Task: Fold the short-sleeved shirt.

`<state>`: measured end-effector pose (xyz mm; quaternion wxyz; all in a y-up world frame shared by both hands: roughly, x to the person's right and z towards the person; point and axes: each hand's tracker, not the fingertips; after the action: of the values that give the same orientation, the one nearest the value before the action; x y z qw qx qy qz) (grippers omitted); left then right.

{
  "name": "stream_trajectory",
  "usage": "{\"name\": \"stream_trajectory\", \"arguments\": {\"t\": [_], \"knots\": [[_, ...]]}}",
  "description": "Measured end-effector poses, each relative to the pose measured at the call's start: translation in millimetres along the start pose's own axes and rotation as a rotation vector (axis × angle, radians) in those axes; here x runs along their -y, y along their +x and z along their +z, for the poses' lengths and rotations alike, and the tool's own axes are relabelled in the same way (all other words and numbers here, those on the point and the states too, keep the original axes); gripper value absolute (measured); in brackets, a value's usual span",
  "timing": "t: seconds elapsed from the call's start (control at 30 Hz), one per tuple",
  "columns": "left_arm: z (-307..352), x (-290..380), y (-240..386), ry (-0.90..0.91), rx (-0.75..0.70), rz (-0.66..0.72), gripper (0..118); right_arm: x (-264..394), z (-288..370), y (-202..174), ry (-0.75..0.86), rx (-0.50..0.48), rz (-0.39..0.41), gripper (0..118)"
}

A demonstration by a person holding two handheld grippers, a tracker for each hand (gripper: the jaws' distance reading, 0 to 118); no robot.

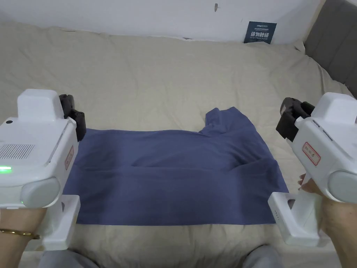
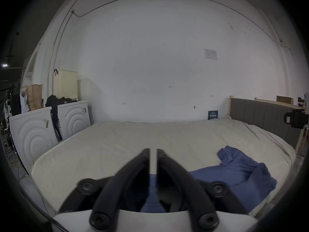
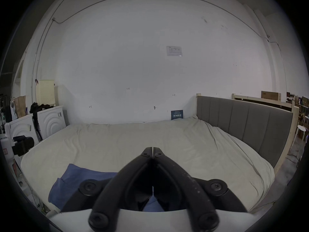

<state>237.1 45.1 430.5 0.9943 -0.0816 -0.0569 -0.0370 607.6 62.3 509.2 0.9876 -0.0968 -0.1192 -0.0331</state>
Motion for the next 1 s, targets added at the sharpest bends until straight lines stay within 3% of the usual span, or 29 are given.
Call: {"name": "stream_trajectory", "arguments": {"t": [0.23,0.33,0.37,0.4,0.43,0.47,0.6,0.87,0.9,1.0], "knots": [[-38.5,-13.8,-24.1,-0.096,0.017,0.002,0,-1.1,-13.9,-0.6,-0.029,-0.009,0.004,1],[-82.1,-21.3,-45.9,-0.21,0.043,0.11,6,-1.6,-23.0,-6.2,-0.042,-0.015,0.019,1],[-101.4,-23.5,-53.7,-0.262,0.04,0.136,19,-1.0,-27.1,-7.2,-0.047,-0.015,0.024,1],[-121.1,-24.2,-60.9,-0.319,0.044,0.153,41,-0.9,-31.6,-9.2,-0.055,-0.02,0.028,1],[-133.3,-21.6,-64.2,-0.352,0.046,0.157,78,-0.2,-36.5,-10.1,-0.063,-0.021,0.029,1],[-151.5,-20.4,-68.8,-0.41,0.046,0.142,97,1.0,-42.3,-10.6,-0.072,-0.021,0.03,1],[-214.4,3.0,-74.7,-0.602,0.047,0.079,118,6.8,-68.6,-12.8,-0.12,-0.024,0.041,1],[-306.7,68.6,-74.7,-0.852,-0.025,0.006,117,31.0,-123.4,-11.3,-0.227,-0.008,0.033,1],[-314.7,77.8,-76.4,-0.89,-0.038,0.01,112,35.0,-129.4,-10.3,-0.24,-0.006,0.03,1],[-327.3,99.5,-77.7,-0.927,-0.062,0.019,68,45.0,-145.8,-8.3,-0.28,0.008,0.037,1]]}}
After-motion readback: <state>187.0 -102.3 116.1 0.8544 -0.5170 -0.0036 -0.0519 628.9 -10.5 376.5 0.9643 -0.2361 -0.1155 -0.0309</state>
